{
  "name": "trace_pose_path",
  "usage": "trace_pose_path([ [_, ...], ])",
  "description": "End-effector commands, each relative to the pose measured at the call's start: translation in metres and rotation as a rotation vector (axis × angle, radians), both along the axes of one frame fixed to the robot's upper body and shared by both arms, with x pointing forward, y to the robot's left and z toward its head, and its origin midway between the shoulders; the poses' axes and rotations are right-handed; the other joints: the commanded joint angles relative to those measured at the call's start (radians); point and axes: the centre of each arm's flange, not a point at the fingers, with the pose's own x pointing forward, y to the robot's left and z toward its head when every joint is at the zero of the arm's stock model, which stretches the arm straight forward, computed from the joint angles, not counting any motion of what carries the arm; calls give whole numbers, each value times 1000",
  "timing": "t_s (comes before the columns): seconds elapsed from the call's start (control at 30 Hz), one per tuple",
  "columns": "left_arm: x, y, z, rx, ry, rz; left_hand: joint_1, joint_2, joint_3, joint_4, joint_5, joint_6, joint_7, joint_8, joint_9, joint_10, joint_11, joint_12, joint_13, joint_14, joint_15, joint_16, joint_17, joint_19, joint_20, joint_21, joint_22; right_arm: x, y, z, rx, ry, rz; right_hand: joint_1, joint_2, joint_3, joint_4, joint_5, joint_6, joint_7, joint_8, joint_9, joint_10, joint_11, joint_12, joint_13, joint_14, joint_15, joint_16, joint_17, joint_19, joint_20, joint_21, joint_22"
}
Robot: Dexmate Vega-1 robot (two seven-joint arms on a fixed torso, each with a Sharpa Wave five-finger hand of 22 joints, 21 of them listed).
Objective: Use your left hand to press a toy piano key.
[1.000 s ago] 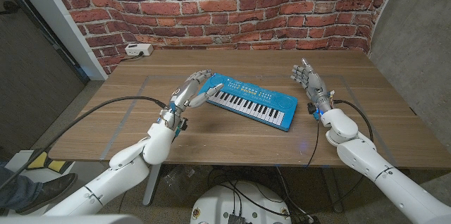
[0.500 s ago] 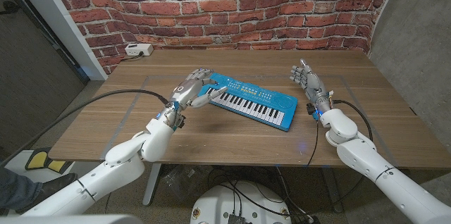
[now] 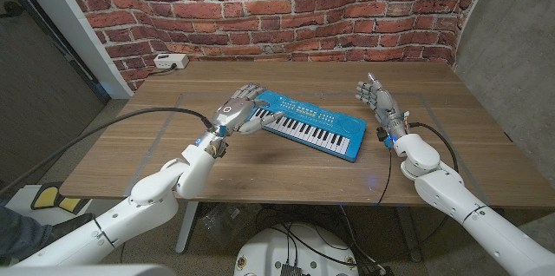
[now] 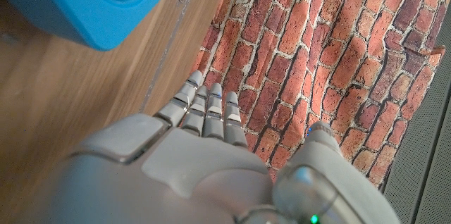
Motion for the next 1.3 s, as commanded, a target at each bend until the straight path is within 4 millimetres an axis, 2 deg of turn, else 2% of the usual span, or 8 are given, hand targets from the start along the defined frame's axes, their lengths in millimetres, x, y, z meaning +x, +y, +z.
trace_pose_path([
  [0.03, 3, -11, 0, 104, 38, 129, 4, -15, -9, 0, 5, -1, 2, -6, 3, -13, -2, -5, 3, -11, -4, -5, 3, -19, -38, -2, 3, 3, 1, -2, -10, 17, 11, 2, 8, 3, -5, 5, 5, -5, 1, 4, 8, -4, 1, 3, 7, -2, 0, 2, 9, 0, -6, 4],
  [0.17, 5, -16, 3, 129, 59, 166, 4, -18, -13, -2, 6, -1, 3, -9, 4, -23, -1, -7, 3, -18, -5, -6, 2, -29, -34, -5, 3, 3, 0, -3, -9, 20, 11, 3, 9, 3, -6, 5, 5, -5, 1, 4, 5, -5, -1, 3, 5, 0, -1, 2, 9, 0, -7, 4],
  [0.3, 7, -18, 4, 147, 78, 185, 2, -24, -23, -6, 10, -15, -15, -21, 4, -47, -7, -10, 3, -41, -8, -8, 2, -44, -32, -6, 3, 3, -1, -4, -6, 21, 10, 3, 10, 3, -6, 5, 6, -6, 2, 4, 5, -3, -1, 3, 4, 0, -2, 2, 8, 0, -8, 4],
  [0.63, 11, -24, 5, 168, 88, 189, 2, -28, -34, -10, 14, -11, -25, -27, 5, -65, -14, -9, 3, -60, -11, -6, 2, -62, -23, -7, 3, 3, -3, -3, -7, 15, 1, 4, 12, 4, -7, 6, 5, -6, 1, 4, 5, -1, -1, 3, 3, 2, -2, 2, 7, 1, -12, 4],
  [1.3, 29, -33, 0, 199, 185, 195, 14, -23, -39, -18, 20, 18, -13, -24, 6, -50, -21, 3, 2, -50, -15, 3, 0, -60, -14, 0, 3, 2, -8, -3, 5, 19, -10, 3, 13, 3, -8, 5, 8, -6, 1, 4, 7, -2, -1, 3, 2, 4, -3, 2, 8, 3, -18, 4],
])
